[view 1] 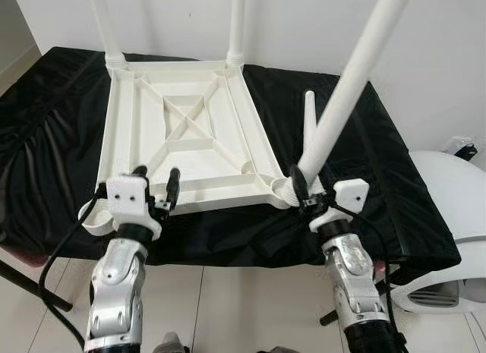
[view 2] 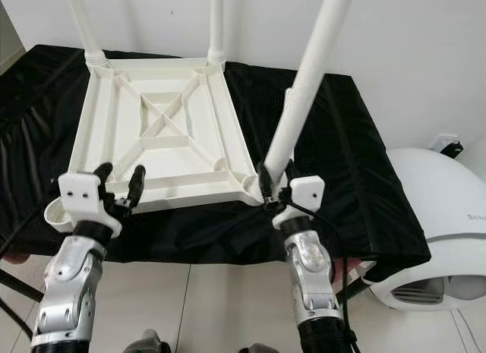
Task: Building children table
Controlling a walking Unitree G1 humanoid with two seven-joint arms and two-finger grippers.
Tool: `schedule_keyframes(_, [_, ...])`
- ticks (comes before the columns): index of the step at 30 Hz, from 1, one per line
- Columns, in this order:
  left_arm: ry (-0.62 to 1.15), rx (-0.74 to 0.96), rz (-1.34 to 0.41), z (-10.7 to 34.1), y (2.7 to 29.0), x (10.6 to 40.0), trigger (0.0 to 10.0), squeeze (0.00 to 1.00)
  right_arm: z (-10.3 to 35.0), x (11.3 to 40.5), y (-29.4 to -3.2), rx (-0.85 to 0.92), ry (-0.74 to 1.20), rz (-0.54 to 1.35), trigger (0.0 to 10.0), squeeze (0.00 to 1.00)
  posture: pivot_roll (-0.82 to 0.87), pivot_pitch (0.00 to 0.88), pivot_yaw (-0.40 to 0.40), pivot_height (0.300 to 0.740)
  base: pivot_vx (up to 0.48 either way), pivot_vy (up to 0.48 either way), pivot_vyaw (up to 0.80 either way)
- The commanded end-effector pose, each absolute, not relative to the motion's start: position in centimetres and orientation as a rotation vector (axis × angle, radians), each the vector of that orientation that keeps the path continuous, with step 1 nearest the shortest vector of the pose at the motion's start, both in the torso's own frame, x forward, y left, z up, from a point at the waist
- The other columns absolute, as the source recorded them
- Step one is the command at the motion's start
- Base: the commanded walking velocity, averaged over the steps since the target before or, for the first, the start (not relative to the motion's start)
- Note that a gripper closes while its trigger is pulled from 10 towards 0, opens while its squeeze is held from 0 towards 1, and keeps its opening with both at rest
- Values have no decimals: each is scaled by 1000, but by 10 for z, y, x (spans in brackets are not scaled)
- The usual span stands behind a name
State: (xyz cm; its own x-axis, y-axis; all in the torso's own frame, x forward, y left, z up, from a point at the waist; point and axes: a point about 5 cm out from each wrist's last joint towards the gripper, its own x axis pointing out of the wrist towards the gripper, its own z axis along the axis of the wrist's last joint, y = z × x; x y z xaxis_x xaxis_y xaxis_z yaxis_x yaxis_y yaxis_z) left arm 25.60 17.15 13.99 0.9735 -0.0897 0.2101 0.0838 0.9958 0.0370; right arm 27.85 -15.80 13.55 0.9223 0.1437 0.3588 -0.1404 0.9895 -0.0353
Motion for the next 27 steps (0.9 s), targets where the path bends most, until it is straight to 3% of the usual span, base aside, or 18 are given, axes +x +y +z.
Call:
schedule_keyframes(1, [-233, 33, -5, 142, 183, 253, 10000, 0, 134, 277, -166, -18, -373, 123, 10000, 0, 36, 0, -38, 740, 0, 0, 0])
schedule_keyframes(9, [-231, 59, 19, 143, 192, 253, 10000, 0, 133, 280, -175, -12, -366, 98, 10000, 0, 40, 0, -40, 740, 0, 0, 0])
schedule_keyframes(15, [-238, 56, 5, 144, 188, 257, 10000, 0, 136, 285, -161, 7, -383, 131, 10000, 0, 33, 0, -27, 740, 0, 0, 0])
schedule_keyframes(27, [-237, 53, -54, 146, 183, 268, 10000, 0, 135, 281, -161, 12, -396, 111, 10000, 0, 1, 0, 3, 740, 0, 0, 0])
